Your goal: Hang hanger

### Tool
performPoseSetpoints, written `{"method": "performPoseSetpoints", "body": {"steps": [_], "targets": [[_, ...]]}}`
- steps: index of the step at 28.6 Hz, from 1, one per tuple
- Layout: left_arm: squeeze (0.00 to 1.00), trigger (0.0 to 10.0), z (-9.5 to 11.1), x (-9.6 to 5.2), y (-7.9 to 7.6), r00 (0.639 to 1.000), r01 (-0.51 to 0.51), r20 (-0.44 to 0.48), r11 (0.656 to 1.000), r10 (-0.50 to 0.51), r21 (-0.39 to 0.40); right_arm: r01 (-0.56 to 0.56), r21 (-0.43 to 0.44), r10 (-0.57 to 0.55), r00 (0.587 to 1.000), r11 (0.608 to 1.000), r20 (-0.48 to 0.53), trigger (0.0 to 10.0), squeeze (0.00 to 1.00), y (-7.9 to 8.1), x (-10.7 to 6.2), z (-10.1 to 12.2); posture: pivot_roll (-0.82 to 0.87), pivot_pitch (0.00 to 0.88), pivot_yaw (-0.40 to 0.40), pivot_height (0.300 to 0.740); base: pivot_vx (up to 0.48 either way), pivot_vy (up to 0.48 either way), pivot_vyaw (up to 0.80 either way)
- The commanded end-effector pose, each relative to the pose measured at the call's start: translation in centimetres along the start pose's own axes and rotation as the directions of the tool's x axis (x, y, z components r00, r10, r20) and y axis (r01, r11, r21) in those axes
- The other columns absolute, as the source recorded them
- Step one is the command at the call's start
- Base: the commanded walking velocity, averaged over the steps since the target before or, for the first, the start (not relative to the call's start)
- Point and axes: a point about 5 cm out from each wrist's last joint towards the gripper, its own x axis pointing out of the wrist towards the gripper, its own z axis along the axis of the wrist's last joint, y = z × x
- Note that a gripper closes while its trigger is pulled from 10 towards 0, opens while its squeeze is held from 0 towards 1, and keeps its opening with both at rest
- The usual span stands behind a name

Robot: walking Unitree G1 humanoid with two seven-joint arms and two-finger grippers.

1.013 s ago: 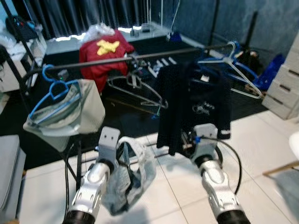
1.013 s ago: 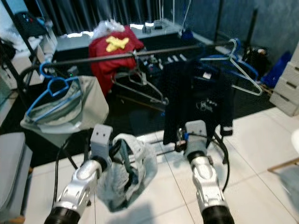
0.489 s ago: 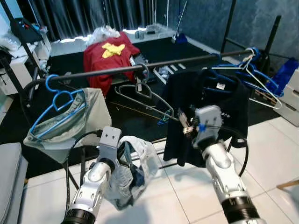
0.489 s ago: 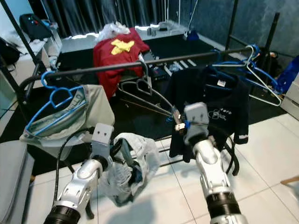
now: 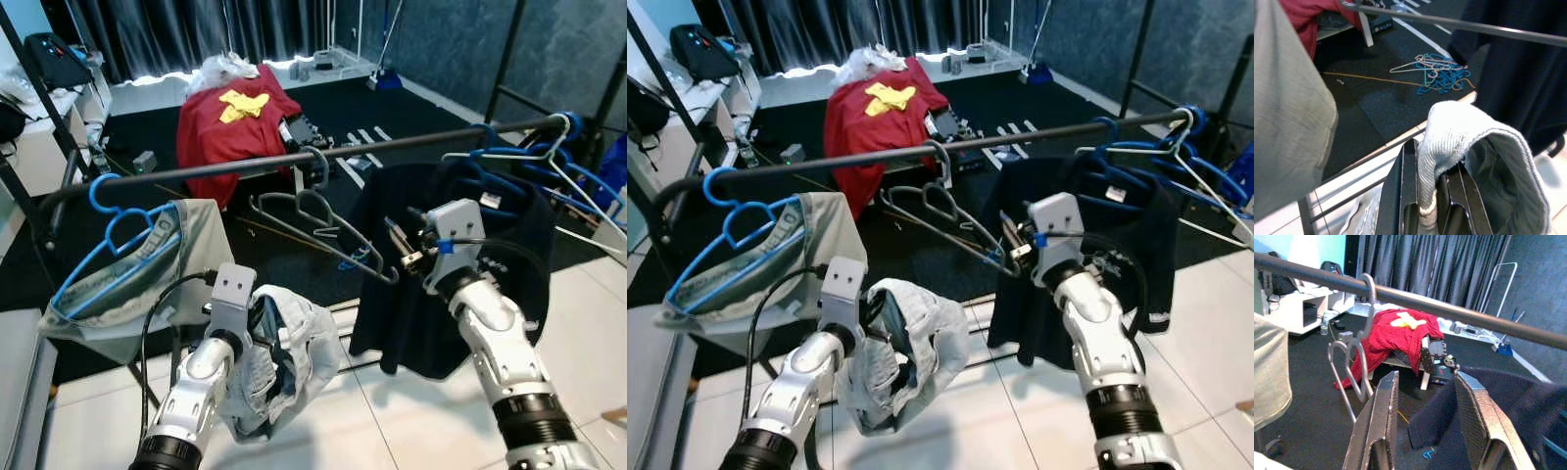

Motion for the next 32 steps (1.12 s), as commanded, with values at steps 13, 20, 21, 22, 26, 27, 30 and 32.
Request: {"method": "performPoseSetpoints", "body": {"steps": [13,20,21,22,26,27,30,32], "targets": [[0.00,10.0,0.2,0.0,0.2,1.000,-0.012,0.012,1.000,0.012,-0.001,-0.048,0.031,0.049,0.998,0.998,-0.030,10.0,0.00,0.2,0.4,0.1,-0.07,0.001,0.048,0.740,0.266,0.000,0.00],[0.00,10.0,0.0,0.1,0.3,1.000,-0.023,0.003,1.000,0.023,0.001,-0.065,0.039,0.066,0.997,0.997,-0.037,10.0,0.00,0.3,0.3,0.1,-0.07,0.002,0.047,0.740,0.000,0.000,0.00],[0.00,10.0,0.0,0.1,0.3,1.000,-0.023,0.003,1.000,0.023,0.001,-0.065,0.039,0.066,0.997,0.997,-0.037,10.0,0.00,0.3,0.3,0.1,-0.07,0.002,0.047,0.740,0.000,0.000,0.00],[0.00,10.0,0.0,0.0,0.3,1.000,-0.024,0.000,1.000,0.024,0.002,-0.068,0.042,0.070,0.997,0.997,-0.037,10.0,0.00,0.4,0.2,0.1,-0.07,0.007,0.046,0.740,0.000,0.000,0.00],[0.00,10.0,-0.1,0.0,0.3,1.000,-0.025,-0.003,1.000,0.025,0.002,-0.073,0.048,0.075,0.996,0.996,-0.038,10.0,0.00,0.5,0.1,0.1,-0.07,0.009,0.046,0.740,0.000,0.000,0.00],[0.00,10.0,-0.1,0.0,0.3,1.000,-0.025,-0.003,1.000,0.025,0.002,-0.081,0.056,0.083,0.996,0.995,-0.040,10.0,0.00,0.7,0.1,0.1,-0.07,0.012,0.046,0.740,0.000,0.000,0.00],[0.00,10.0,-0.1,-0.1,0.3,1.000,-0.025,-0.003,1.000,0.025,0.002,-0.103,0.073,0.106,0.994,0.992,-0.038,10.0,0.00,1.1,0.0,0.0,-0.06,0.018,0.045,0.740,0.000,0.000,0.00],[0.00,10.0,-0.1,-0.2,0.4,1.000,-0.025,-0.003,1.000,0.025,0.002,-0.113,0.084,0.117,0.992,0.990,-0.043,10.0,0.00,1.2,0.1,-0.1,-0.06,0.024,0.043,0.740,0.000,0.000,0.00]]}}
